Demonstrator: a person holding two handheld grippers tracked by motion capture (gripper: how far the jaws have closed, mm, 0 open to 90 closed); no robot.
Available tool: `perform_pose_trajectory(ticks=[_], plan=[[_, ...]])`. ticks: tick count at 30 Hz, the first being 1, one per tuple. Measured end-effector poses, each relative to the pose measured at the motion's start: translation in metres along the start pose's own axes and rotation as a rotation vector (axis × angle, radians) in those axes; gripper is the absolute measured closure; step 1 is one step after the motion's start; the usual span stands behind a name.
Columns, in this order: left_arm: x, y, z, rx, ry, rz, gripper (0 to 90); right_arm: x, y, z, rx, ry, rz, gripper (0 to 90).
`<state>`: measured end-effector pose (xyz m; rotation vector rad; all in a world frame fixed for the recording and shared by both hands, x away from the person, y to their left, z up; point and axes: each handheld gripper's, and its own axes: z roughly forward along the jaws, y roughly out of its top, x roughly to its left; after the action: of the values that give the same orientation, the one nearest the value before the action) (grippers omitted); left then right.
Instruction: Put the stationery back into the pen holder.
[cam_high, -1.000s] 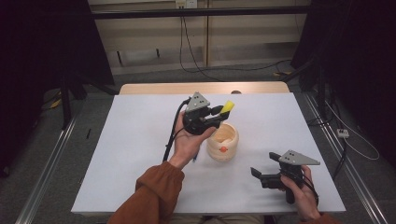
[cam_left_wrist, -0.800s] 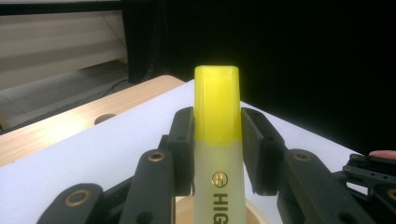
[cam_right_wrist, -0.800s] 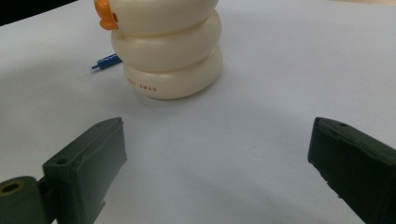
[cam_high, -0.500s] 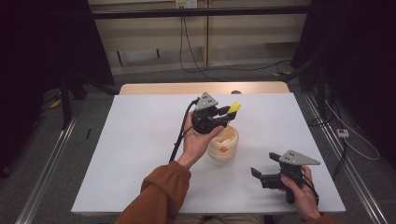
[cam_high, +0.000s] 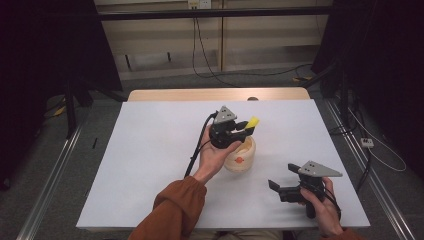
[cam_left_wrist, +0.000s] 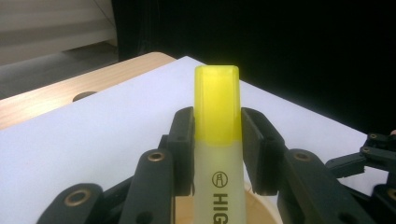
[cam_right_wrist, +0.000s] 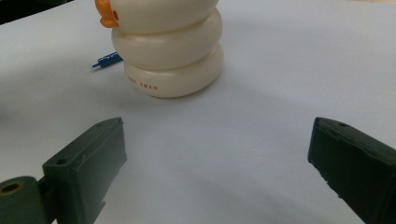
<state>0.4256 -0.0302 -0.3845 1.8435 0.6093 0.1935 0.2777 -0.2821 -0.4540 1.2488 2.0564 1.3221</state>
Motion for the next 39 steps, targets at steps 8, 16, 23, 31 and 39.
perform_pose_trajectory(ticks=[8, 16, 23, 31, 39], plan=[[0.004, -0.008, -0.003, 0.002, 0.011, -0.011, 66.8, -0.001, 0.0, -0.001, -0.003, -0.002, 0.001, 4.2], [0.008, -0.01, -0.01, 0.011, 0.026, -0.029, 47.8, 0.0, 0.0, 0.0, 0.001, -0.002, 0.003, 4.2], [0.013, -0.007, -0.018, 0.023, 0.063, -0.038, 23.5, 0.0, 0.0, 0.0, 0.0, -0.003, 0.004, 4.2], [0.021, -0.005, -0.039, 0.042, 0.098, -0.028, 9.3, 0.0, 0.0, -0.001, 0.0, -0.003, 0.004, 4.2], [0.029, -0.009, -0.064, 0.09, 0.137, -0.015, 7.1, 0.0, 0.0, 0.0, 0.001, -0.007, 0.006, 4.2]])
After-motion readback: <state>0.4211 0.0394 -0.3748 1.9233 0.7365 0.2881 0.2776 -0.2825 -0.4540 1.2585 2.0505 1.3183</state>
